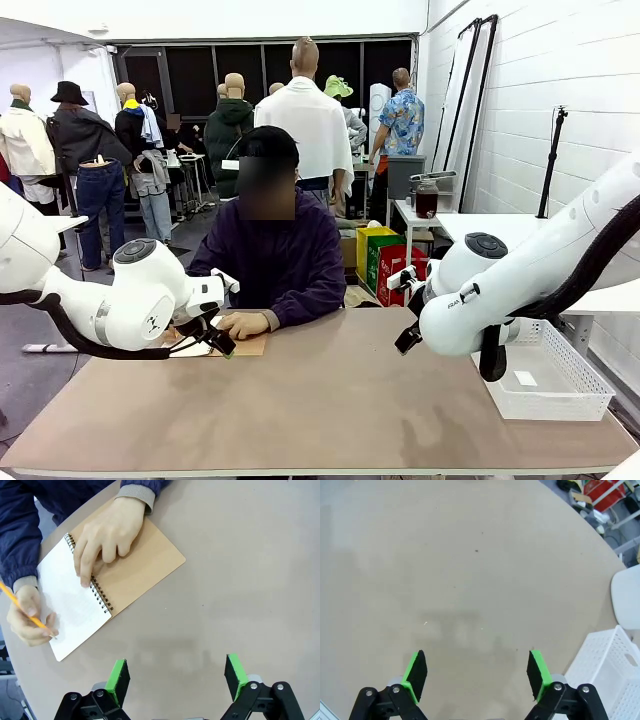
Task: Sort the paper based on its condition.
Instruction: If a person hands you a paper, place it in the Organizing basket , and if it's crumpled, put it in the Trash can.
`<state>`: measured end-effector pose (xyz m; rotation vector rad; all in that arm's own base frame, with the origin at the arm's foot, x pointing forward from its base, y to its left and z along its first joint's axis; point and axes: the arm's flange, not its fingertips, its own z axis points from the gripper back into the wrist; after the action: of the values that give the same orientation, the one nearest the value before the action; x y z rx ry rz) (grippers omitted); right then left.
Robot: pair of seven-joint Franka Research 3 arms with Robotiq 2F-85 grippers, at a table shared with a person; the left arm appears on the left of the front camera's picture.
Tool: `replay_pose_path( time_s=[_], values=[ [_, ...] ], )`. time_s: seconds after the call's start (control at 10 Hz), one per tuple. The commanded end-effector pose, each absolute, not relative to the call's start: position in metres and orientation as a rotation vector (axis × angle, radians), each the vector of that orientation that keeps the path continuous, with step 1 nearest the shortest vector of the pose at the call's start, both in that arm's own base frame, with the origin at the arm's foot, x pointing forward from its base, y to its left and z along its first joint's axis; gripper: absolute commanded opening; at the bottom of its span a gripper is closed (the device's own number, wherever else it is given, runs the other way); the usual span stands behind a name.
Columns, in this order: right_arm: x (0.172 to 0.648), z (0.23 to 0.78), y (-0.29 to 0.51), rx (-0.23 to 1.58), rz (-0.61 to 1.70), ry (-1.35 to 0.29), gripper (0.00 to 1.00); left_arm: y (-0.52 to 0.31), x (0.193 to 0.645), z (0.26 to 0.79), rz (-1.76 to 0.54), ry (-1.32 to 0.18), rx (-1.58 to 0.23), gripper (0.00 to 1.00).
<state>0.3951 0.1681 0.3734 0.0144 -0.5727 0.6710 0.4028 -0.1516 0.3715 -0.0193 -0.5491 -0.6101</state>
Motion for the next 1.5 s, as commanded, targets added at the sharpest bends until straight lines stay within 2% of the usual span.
replay_pose_path(
  time_s=[0.0,1.0,1.4],
  values=[
    [0.395,0.373,0.168,0.015,0.669,-0.573,1.0,-0.151,0.403,0.372,-0.608,-0.549,-0.02,1.0],
    [0.395,0.373,0.168,0.014,0.671,-0.573,1.0,-0.152,0.403,0.371,-0.611,-0.549,-0.019,1.0],
    [0.383,0.438,0.155,0.109,0.669,-0.62,1.0,-0.153,0.393,0.434,-0.566,-0.548,-0.039,1.0]
  ],
)
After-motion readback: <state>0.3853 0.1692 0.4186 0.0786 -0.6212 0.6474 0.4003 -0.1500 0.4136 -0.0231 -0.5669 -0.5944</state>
